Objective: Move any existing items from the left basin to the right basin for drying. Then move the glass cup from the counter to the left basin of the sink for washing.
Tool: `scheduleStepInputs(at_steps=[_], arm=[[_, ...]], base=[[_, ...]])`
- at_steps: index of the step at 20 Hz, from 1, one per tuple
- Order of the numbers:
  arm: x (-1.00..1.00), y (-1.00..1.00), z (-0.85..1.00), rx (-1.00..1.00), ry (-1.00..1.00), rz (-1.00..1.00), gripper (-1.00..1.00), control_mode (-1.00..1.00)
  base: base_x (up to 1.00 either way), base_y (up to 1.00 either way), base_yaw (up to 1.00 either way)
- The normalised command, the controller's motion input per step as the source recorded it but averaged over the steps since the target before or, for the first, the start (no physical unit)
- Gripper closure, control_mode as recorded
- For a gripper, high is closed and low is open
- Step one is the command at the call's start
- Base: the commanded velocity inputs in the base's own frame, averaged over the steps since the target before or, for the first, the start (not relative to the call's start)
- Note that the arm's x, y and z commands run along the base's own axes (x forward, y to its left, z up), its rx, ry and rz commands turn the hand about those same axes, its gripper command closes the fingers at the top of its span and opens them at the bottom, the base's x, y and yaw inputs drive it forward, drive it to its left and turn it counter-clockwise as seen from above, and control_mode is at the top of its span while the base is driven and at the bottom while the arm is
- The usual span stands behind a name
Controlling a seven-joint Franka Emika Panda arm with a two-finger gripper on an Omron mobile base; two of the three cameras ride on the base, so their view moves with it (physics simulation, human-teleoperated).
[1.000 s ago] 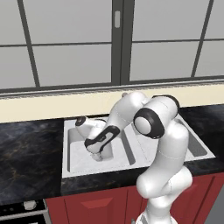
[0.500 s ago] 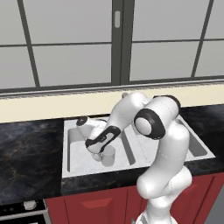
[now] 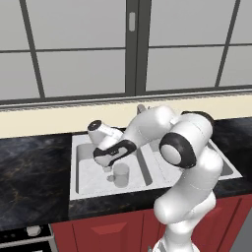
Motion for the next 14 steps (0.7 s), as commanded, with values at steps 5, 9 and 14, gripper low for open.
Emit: scheduleStepInputs(at_steps=[5, 9, 14], arm=[[-0.16, 0.0, 1.0, 0.05, 0.0, 0.0, -1.0, -1.0], [-0.22, 0.0, 0.95, 0.04, 0.0, 0.0, -1.0, -1.0], [-0.17, 0.0, 0.87, 0.04, 0.0, 0.0, -1.0, -1.0]], base=[[0.0, 0.0, 0.0], [0.0, 0.0, 0.0], [0.0, 0.0, 0.0]])
